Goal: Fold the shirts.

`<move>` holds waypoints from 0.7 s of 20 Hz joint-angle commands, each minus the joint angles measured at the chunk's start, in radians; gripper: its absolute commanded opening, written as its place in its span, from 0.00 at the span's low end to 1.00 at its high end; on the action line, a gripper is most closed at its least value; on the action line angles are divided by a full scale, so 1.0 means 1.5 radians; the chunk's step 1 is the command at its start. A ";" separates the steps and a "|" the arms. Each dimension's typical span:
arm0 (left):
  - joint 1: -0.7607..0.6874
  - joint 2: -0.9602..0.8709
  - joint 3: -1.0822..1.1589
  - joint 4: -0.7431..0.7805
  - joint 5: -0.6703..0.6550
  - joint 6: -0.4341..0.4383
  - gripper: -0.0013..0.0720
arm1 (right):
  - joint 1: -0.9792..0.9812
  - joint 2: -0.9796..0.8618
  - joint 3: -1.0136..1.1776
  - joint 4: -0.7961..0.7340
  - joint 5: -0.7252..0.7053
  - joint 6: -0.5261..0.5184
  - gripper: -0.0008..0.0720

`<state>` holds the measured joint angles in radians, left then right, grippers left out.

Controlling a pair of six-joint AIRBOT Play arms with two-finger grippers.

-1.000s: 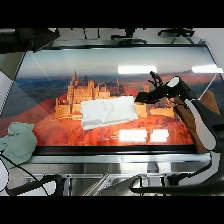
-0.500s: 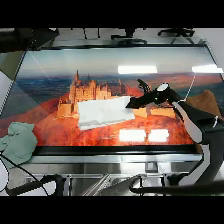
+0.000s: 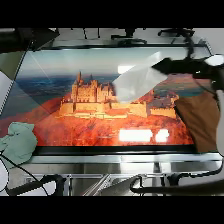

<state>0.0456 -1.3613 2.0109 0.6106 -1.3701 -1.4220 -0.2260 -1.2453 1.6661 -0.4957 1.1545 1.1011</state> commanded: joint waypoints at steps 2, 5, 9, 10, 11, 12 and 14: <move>0.000 0.000 0.000 0.000 -0.035 0.000 0.04 | -0.207 0.084 0.018 -0.014 -0.009 0.123 0.05; -0.003 0.000 0.000 0.000 -0.045 0.000 0.04 | -0.332 0.133 0.018 -0.075 -0.004 0.248 0.05; -0.006 0.000 0.000 -0.001 -0.045 0.000 0.04 | -0.391 0.199 0.008 -0.213 0.114 0.359 0.05; -0.006 -0.002 0.000 -0.001 -0.045 0.000 0.04 | -0.391 0.211 0.004 -0.243 0.142 0.370 0.05; -0.006 -0.003 0.000 -0.001 -0.046 0.000 0.04 | -0.391 0.222 0.002 -0.267 0.167 0.378 0.05; -0.006 -0.006 0.000 -0.002 -0.048 0.000 0.04 | -0.391 0.228 0.002 -0.288 0.189 0.384 0.05; -0.007 -0.016 0.000 -0.002 -0.061 0.000 0.04 | -0.391 0.231 0.002 -0.337 0.230 0.384 0.05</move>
<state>0.0364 -1.3727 2.0109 0.6086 -1.4418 -1.4220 -0.7979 -0.9257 1.6726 -0.8635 1.3830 1.6276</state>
